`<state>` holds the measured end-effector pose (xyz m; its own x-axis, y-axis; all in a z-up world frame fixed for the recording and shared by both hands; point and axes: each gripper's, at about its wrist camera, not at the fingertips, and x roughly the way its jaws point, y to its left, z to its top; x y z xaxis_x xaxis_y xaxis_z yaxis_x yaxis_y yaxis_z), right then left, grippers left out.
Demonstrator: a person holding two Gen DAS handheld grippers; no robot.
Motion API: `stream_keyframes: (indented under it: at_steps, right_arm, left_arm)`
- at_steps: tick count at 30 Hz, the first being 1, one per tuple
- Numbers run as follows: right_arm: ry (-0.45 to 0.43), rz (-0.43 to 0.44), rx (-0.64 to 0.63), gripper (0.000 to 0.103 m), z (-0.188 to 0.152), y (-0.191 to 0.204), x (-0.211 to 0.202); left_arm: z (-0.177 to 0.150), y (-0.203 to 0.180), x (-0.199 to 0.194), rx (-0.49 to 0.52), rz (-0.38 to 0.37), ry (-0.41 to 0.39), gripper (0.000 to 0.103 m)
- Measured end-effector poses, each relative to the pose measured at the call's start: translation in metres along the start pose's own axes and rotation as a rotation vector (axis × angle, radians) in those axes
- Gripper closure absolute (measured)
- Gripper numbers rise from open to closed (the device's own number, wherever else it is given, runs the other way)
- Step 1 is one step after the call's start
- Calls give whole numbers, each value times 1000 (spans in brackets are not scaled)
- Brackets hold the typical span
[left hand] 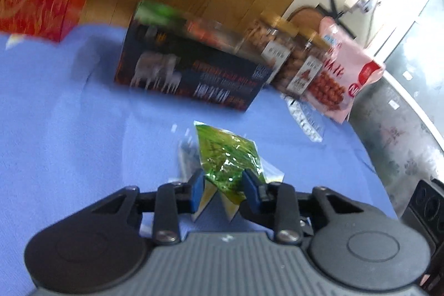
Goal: Organize snacks
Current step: 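Carry the green bag into the tin box and open the right gripper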
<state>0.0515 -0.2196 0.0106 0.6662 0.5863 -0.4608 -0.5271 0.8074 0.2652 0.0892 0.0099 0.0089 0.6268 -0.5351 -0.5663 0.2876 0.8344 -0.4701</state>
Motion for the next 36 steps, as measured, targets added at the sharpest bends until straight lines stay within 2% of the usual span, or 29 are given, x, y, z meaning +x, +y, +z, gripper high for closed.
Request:
stream_keyframes:
  at_steps: [5, 9, 13, 15, 16, 20, 24, 29, 31, 33, 36]
  right_arm:
    - [-103, -13, -83, 76, 40, 0, 2]
    - [-154, -11, -117, 76, 82, -14, 31]
    - [-130, -23, -124, 71, 113, -30, 82]
    - [-127, -65, -133, 68, 117, -35, 101]
    - [-124, -84, -112, 68, 117, -38, 104]
    - [-159, -37, -43, 68, 99, -42, 80]
    - [-171, -50, 12, 68, 73, -39, 51]
    - [-162, -83, 98, 68, 48, -38, 16]
    - [-148, -88, 140, 66, 41, -38, 5]
    - [-125, -102, 169, 62, 36, -36, -1]
    - [-119, -115, 193, 62, 30, -31, -13]
  left_arm:
    - [41, -15, -12, 81, 5, -100, 72]
    - [89, -11, -3, 97, 20, -171, 72]
    - [129, 13, 29, 68, 95, -187, 72]
    - [139, 26, 47, 39, 173, -174, 73]
    - [139, 30, 52, 30, 209, -166, 73]
    - [121, 32, 44, 51, 249, -185, 73]
    - [106, 15, 26, 94, 293, -225, 72]
    - [89, -14, 13, 133, 361, -199, 69]
    - [79, -25, 7, 153, 384, -194, 65]
    - [70, -34, 4, 159, 396, -183, 52]
    - [52, -46, -3, 174, 414, -163, 48]
